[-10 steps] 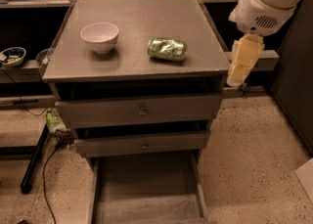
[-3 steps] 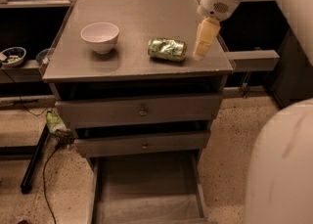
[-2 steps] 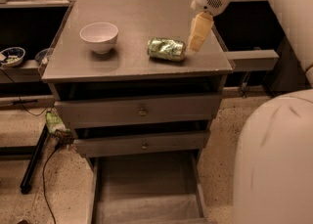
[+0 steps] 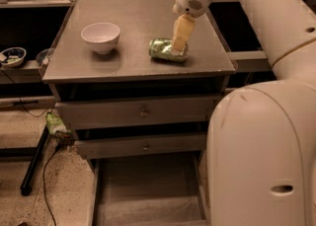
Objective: Place green can into bottom drawer
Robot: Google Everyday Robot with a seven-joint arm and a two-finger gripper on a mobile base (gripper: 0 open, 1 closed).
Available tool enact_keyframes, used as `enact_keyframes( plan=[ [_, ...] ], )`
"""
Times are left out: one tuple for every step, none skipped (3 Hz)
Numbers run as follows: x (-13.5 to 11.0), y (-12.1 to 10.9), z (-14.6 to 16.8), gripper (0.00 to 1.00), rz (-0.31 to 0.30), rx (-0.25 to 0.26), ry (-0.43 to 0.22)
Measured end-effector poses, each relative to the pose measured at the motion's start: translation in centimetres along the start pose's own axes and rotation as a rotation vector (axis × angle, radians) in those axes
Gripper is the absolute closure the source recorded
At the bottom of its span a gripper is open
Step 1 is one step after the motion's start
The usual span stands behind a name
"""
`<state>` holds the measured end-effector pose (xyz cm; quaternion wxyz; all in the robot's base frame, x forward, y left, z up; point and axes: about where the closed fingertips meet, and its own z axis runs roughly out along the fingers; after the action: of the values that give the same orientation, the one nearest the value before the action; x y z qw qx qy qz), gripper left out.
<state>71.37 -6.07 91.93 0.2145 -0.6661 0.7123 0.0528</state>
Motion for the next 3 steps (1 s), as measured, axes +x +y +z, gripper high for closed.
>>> enact_keyframes(
  plan=[
    [-0.83, 0.16, 1.21, 0.00, -0.004, -0.023, -0.002],
    [-0.82, 0.15, 1.22, 0.00, -0.004, -0.023, -0.003],
    [0.03, -0.38, 1.83, 0.00, 0.008, -0.009, -0.008]
  ],
)
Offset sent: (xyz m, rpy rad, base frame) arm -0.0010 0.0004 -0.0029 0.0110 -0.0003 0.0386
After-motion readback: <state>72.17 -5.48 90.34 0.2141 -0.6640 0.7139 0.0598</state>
